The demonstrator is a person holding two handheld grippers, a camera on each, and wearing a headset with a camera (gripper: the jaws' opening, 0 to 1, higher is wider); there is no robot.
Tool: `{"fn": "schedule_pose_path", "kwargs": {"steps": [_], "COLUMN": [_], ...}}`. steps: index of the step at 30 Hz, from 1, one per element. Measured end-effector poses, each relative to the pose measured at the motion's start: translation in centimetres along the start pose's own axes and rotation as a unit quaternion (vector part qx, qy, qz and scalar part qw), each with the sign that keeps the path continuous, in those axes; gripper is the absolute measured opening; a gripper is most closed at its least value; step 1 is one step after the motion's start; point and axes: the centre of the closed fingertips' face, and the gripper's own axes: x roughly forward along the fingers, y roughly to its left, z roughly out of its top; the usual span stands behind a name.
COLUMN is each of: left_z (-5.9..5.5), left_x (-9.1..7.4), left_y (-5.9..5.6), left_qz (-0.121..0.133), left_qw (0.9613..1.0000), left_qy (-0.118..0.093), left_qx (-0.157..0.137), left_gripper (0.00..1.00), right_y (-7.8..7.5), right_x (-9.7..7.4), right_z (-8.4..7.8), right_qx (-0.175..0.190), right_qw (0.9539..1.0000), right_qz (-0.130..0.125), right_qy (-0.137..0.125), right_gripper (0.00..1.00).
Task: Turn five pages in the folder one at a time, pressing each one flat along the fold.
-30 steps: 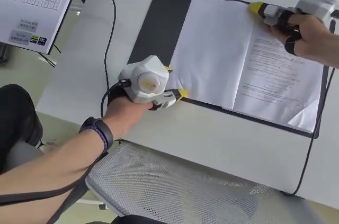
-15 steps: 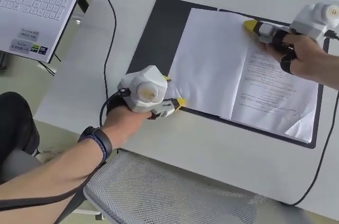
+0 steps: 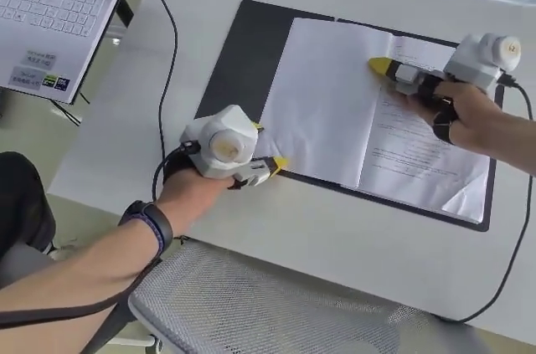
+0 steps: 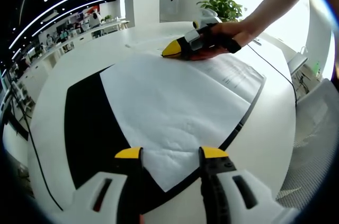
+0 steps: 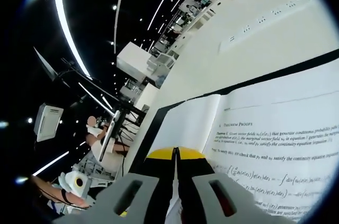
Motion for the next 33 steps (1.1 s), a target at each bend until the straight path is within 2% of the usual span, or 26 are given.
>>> {"fn": "schedule_pose_path", "kwargs": {"steps": [2, 6, 8, 14, 18, 20, 22, 29, 33], "left_z": [0.0, 0.1, 0.1, 0.1, 0.1, 0.1, 0.1, 0.1, 0.1], "left_x": [0.0, 0.0, -0.1, -0.1, 0.0, 0.0, -0.1, -0.2, -0.2], "left_y": [0.0, 0.0, -0.1, -0.1, -0.1, -0.1, -0.1, -0.2, -0.2], "left_qz": [0.000, 0.000, 0.000, 0.000, 0.000, 0.000, 0.000, 0.001, 0.000], "left_qw": [1.0000, 1.0000, 1.0000, 1.0000, 1.0000, 1.0000, 1.0000, 1.0000, 1.0000], "left_qy": [-0.001, 0.000, 0.000, 0.000, 0.000, 0.000, 0.000, 0.000, 0.000], "left_qx": [0.000, 0.000, 0.000, 0.000, 0.000, 0.000, 0.000, 0.000, 0.000], "left_gripper": [0.41, 0.40, 0.40, 0.40, 0.40, 0.40, 0.40, 0.40, 0.40], "right_y": [-0.2, 2.3, 2.3, 3.1, 3.2, 3.7, 3.3, 5.7, 6.5], "right_x": [-0.2, -1.1, -1.0, -2.1, -2.5, -2.7, -2.7, -4.0, -4.6], "right_z": [-0.1, -2.0, -1.8, -3.5, -4.8, -5.7, -5.8, -9.0, -10.6], "right_qx": [0.001, -0.001, -0.004, 0.009, 0.005, 0.002, 0.003, 0.005, 0.003], "right_qw": [1.0000, 0.9999, 0.9997, 0.9995, 0.9992, 0.9989, 0.9986, 0.9974, 0.9966], "right_qz": [0.005, 0.013, 0.023, 0.031, 0.038, 0.042, 0.046, 0.058, 0.064], "right_qy": [-0.001, 0.004, 0.011, 0.001, 0.014, 0.022, 0.026, 0.042, 0.053], "right_gripper": [0.00, 0.00, 0.00, 0.00, 0.00, 0.00, 0.00, 0.00, 0.00]}}
